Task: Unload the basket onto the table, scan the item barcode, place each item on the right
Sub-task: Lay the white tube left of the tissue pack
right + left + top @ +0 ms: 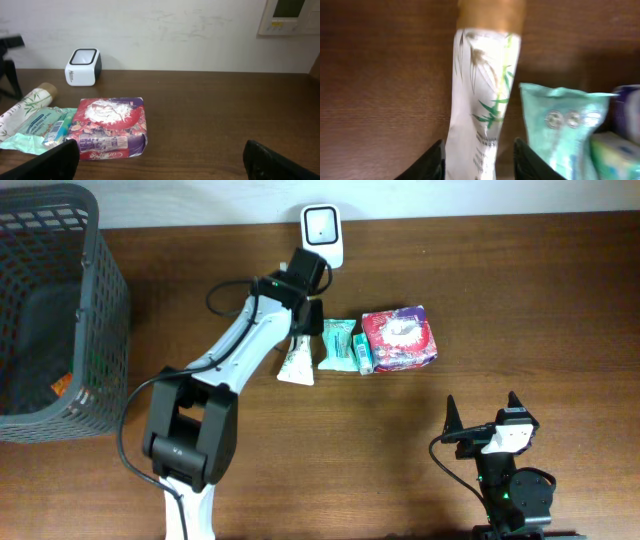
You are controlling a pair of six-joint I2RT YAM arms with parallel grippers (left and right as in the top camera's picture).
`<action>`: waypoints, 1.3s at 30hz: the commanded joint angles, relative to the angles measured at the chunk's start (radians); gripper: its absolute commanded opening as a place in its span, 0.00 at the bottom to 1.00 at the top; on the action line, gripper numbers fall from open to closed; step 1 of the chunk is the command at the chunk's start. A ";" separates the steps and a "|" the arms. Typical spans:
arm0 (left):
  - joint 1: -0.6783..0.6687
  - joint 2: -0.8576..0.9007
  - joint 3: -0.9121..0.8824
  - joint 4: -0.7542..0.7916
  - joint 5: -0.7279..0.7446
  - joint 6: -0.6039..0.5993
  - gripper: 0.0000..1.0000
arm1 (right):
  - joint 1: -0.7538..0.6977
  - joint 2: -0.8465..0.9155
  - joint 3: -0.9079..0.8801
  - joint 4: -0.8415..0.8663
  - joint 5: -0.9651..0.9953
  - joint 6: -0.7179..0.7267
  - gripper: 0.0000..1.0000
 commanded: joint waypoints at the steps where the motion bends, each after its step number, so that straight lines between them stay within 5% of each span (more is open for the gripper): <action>1: 0.007 -0.182 0.082 -0.006 -0.024 0.020 0.45 | 0.005 -0.006 -0.008 -0.003 0.005 0.005 0.99; 2: 0.007 -0.238 0.082 -0.010 -0.098 0.021 0.52 | 0.005 -0.006 -0.008 -0.003 0.005 0.005 0.99; 3: 0.007 -0.304 0.082 -0.027 -0.222 0.021 0.79 | 0.005 -0.006 -0.008 -0.003 0.005 0.005 0.99; 5: 0.007 -0.403 0.082 -0.047 -0.319 0.056 0.99 | 0.005 -0.006 -0.008 -0.003 0.005 0.005 0.99; 10: 0.226 -0.561 0.088 -0.061 -0.199 0.136 0.99 | 0.005 -0.006 -0.008 -0.003 0.005 0.005 0.99; 14: 0.670 -0.599 0.243 -0.167 0.061 0.206 0.99 | 0.005 -0.006 -0.008 -0.003 0.005 0.005 0.99; 19: 1.017 -0.563 0.253 -0.268 0.053 0.272 0.99 | 0.005 -0.006 -0.008 -0.003 0.005 0.005 0.99; 27: 1.126 -0.253 0.253 -0.401 0.026 0.381 0.96 | 0.005 -0.006 -0.008 -0.003 0.005 0.005 0.99; 32: 1.133 -0.104 0.252 -0.506 0.026 0.337 0.72 | 0.005 -0.006 -0.008 -0.003 0.005 0.005 0.99; 39: 1.166 0.043 0.251 -0.540 0.025 0.319 0.71 | 0.005 -0.006 -0.008 -0.003 0.005 0.005 0.99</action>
